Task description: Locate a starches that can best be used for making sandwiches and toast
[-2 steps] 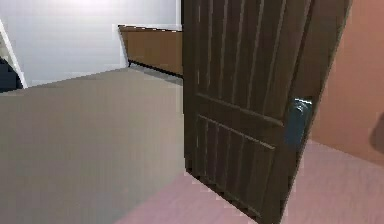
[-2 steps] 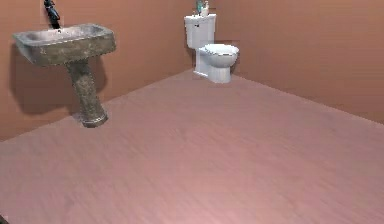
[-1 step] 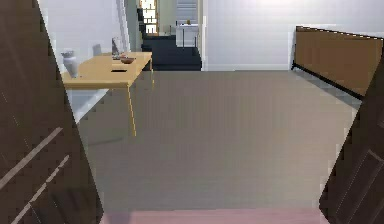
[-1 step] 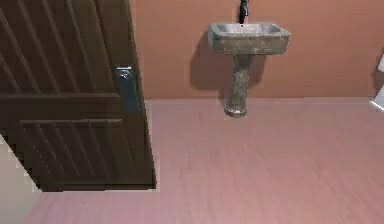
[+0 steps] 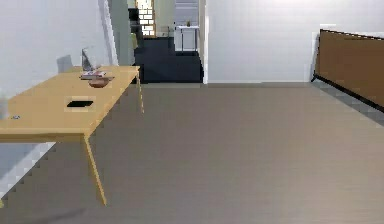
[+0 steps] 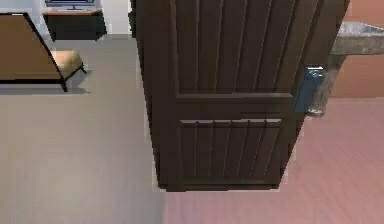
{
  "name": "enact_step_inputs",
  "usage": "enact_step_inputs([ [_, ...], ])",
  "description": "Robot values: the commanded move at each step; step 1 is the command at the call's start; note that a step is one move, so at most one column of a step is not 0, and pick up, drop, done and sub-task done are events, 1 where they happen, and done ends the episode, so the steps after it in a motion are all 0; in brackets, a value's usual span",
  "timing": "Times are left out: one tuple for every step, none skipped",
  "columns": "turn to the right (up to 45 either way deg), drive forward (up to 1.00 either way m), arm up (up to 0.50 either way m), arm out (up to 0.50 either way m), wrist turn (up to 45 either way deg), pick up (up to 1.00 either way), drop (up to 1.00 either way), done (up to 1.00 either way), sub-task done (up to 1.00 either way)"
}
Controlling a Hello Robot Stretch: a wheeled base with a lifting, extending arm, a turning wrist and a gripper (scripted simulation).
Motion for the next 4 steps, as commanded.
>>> enact_step_inputs([
  [0.0,1.0,0.0,0.0,0.0,0.0,0.0,0.0,0.0],
  [0.0,1.0,0.0,0.0,0.0,0.0,0.0,0.0,0.0],
  [-3.0,0.0,0.0,0.0,0.0,0.0,0.0,0.0,0.0],
  [0.0,1.0,0.0,0.0,0.0,0.0,0.0,0.0,0.0],
])
